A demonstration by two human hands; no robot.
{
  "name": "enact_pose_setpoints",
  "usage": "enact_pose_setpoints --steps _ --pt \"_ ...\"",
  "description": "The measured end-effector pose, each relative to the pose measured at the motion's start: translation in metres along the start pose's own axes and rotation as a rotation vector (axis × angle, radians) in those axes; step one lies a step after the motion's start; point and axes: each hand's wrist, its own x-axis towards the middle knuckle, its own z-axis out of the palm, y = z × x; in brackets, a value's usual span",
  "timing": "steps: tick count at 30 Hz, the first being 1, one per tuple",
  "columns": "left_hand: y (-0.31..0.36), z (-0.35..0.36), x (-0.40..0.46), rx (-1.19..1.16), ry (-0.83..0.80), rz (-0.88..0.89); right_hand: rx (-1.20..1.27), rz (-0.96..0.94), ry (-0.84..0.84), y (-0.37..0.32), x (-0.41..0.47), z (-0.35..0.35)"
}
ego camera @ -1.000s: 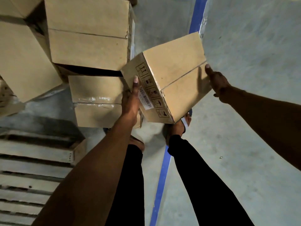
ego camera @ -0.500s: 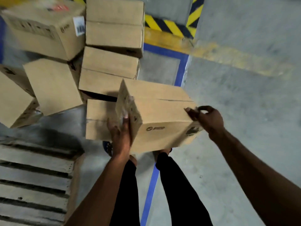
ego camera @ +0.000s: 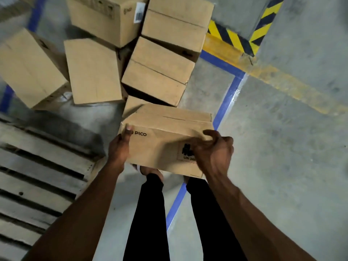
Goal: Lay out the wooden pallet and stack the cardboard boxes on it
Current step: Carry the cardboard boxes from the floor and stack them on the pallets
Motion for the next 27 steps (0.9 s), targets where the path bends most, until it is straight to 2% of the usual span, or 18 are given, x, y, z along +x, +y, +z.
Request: enact_pose_setpoints --steps 1,3,5,6,8,11,14,16,18,20,24,27 --pt "-0.005 -0.007 0.009 -0.003 0.013 -0.009 0.021 -0.056 -0.003 -0.003 -0.011 0.006" --pt "-0.003 -0.016 0.017 -0.046 0.078 -0.016 0.264 -0.082 -0.002 -0.012 -0.023 0.006" --pt "0.003 -0.025 0.025 -0.097 0.142 -0.005 0.553 0.030 -0.071 -0.018 -0.019 0.002" --pt "0.001 -0.032 0.032 -0.108 0.172 0.010 0.610 0.094 -0.130 -0.020 -0.017 0.004" --pt "-0.006 -0.045 0.042 -0.133 0.201 0.045 0.482 0.145 -0.242 -0.020 -0.011 0.015" --pt "-0.016 -0.064 0.060 -0.058 0.203 0.124 0.300 0.225 -0.286 -0.008 -0.002 0.038" --pt "-0.012 -0.077 0.063 -0.048 0.224 0.123 0.098 0.064 -0.313 0.000 0.010 0.049" --pt "-0.008 -0.079 0.056 -0.066 0.120 0.131 -0.042 -0.036 -0.320 0.000 0.008 0.055" --pt "-0.013 -0.079 0.055 -0.112 0.014 0.105 -0.001 -0.118 -0.396 0.007 0.013 0.059" --pt "-0.026 -0.080 0.063 -0.181 -0.022 0.035 0.085 -0.115 -0.423 0.012 0.021 0.057" --pt "-0.028 -0.080 0.061 -0.284 -0.026 -0.047 0.278 0.089 -0.488 -0.010 0.023 0.048" --pt "-0.026 -0.082 0.055 -0.270 -0.016 -0.089 0.241 0.194 -0.540 -0.014 0.027 0.052"
